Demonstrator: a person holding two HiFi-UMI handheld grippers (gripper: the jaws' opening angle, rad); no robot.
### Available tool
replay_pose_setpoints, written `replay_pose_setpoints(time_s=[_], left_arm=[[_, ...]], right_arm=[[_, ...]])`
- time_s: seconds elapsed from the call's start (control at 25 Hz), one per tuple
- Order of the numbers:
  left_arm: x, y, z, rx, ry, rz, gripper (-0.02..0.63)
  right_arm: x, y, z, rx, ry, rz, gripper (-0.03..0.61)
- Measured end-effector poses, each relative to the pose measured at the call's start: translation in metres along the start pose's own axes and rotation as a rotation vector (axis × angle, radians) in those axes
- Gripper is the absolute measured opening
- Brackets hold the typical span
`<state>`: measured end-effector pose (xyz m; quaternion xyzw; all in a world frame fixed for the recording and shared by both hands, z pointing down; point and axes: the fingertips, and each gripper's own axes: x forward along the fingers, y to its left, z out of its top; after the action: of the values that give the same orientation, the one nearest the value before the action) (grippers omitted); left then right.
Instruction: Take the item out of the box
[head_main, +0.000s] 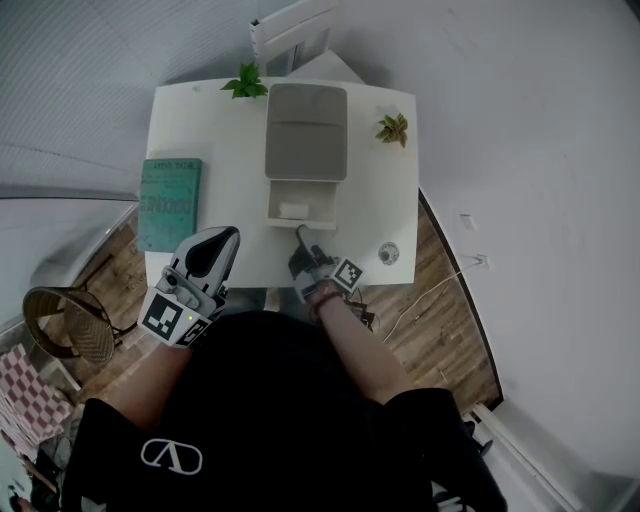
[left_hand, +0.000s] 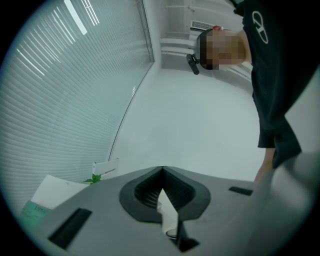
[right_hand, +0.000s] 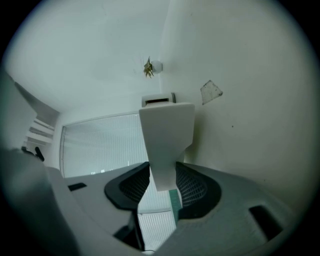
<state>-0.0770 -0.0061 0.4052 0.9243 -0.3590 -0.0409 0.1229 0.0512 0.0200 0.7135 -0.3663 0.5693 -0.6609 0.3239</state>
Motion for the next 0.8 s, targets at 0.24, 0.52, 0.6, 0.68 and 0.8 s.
replay_pose_setpoints(time_s=[0.24, 0.52, 0.6, 0.68, 0.8], left_arm=[[0.005, 0.001, 0.000, -0.006, -0.005, -0.003, 0.005], [0.009, 0.003, 0.004, -0.011, -0.024, -0.002, 0.005], [0.010, 0.004, 0.006, -0.009, -0.032, 0.000, 0.005], [0.010, 0.004, 0.009, -0.008, -0.040, 0.000, 0.005], [0.011, 0.004, 0.012, -0.007, -0.048, -0.001, 0.005]], right_arm=[[-0.004, 0.008, -0.023, 0.006, 0.124, -0.015, 0.199], [-0.021, 0.074, -0.033, -0.070, 0.311, 0.079, 0.222], [-0.022, 0.102, -0.022, -0.134, 0.310, 0.122, 0.222], [-0.021, 0.129, -0.009, -0.226, 0.297, 0.154, 0.212], [-0.017, 0.167, 0.010, -0.381, 0.261, 0.172, 0.204]])
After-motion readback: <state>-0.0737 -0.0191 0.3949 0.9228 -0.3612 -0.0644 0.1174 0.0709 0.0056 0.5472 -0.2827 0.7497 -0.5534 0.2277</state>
